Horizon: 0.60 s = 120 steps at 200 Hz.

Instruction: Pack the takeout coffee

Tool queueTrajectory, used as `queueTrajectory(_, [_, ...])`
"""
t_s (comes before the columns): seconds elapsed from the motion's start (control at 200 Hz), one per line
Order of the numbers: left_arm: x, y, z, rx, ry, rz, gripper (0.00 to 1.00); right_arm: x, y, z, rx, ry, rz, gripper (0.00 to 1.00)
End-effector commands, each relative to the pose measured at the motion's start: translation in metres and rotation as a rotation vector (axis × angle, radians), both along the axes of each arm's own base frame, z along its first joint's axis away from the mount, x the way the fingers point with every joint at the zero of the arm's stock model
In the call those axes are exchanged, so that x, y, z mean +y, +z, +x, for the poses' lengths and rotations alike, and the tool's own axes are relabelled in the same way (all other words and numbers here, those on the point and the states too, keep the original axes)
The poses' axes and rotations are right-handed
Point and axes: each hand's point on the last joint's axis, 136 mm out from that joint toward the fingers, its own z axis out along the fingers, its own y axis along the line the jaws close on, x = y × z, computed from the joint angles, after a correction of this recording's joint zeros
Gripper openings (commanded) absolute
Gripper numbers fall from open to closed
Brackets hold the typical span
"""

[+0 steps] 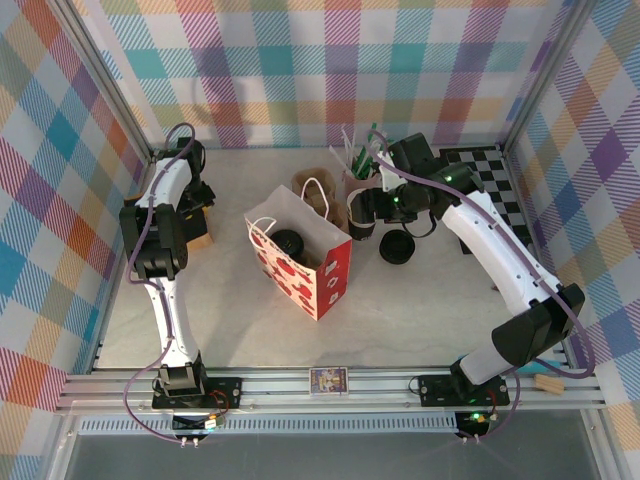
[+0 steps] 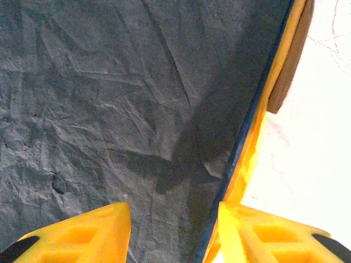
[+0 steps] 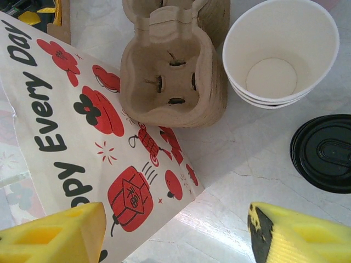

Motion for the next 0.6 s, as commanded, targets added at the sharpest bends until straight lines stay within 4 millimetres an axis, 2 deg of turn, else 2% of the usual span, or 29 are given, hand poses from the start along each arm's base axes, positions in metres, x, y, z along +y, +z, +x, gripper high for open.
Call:
queueTrajectory(0.0, [0.0062,-0.0084,-0.0023,0.018,0.013,0.000,0.46,0.0025,0.0093,0.0028,-0.008,-0.008,0.029,0.69])
queueTrajectory(0.155, [0.0068,-0.0097,-0.0032,0.026,0.011,0.005,0.44,0.0024,0.0102,0.0026,-0.008,-0.010,0.033,0.68])
queueTrajectory(0.595, [0.0074,-0.0070,0.0010,0.020,0.004,0.008,0.29,0.0054,0.0145,0.0045,-0.015,-0.008,0.045,0.67])
